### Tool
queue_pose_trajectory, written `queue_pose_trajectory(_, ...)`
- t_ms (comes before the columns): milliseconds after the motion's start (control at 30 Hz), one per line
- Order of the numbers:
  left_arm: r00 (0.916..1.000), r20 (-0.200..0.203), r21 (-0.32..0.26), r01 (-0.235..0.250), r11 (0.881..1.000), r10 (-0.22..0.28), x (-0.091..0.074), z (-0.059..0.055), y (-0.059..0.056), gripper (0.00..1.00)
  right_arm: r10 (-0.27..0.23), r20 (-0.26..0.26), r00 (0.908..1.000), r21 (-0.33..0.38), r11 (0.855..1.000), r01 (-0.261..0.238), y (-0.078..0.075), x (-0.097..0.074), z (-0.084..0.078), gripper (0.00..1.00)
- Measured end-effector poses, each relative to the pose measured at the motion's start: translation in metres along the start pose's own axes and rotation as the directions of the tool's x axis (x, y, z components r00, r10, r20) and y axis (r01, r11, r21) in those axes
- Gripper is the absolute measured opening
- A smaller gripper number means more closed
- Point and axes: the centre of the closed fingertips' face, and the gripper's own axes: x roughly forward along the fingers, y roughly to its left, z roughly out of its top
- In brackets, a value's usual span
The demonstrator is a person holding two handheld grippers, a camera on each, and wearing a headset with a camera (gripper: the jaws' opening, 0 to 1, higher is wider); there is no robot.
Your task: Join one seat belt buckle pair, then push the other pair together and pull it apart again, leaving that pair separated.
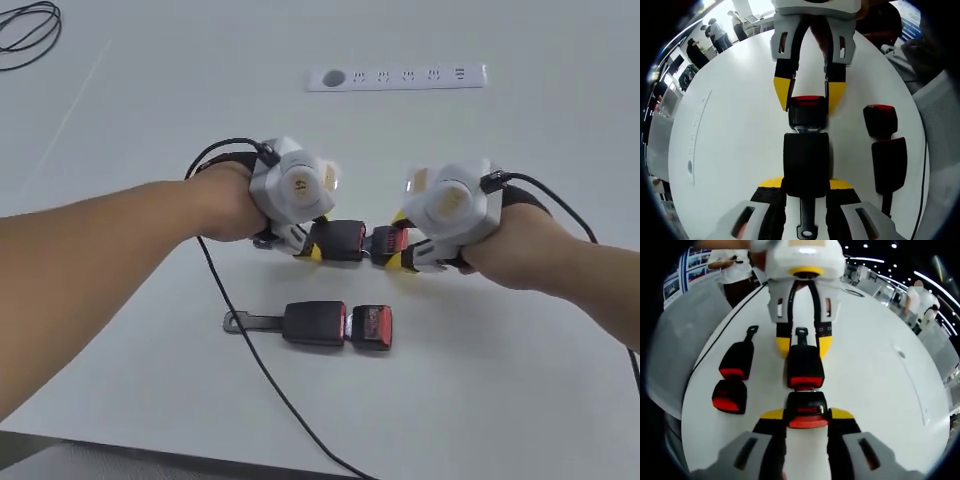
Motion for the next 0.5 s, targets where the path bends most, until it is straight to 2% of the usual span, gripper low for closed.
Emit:
queue_pose_trajectory(233, 0.9997, -0.020, 0.011, 0.011, 1.000, -0.011, 0.001, 0.000, 0.000, 0.30, 0.001, -0.003, 1.0000, 0.000, 1.000, -0.001, 0.000, -0.003, -0.003, 0.29)
queue_pose_trajectory(500, 0.9999, -0.003, -0.002, 0.014, 1.000, -0.014, 0.000, 0.000, 0.000, 0.31, 0.005, -0.003, 1.0000, 0.006, 1.000, -0.005, -0.002, -0.007, -0.012, 0.30)
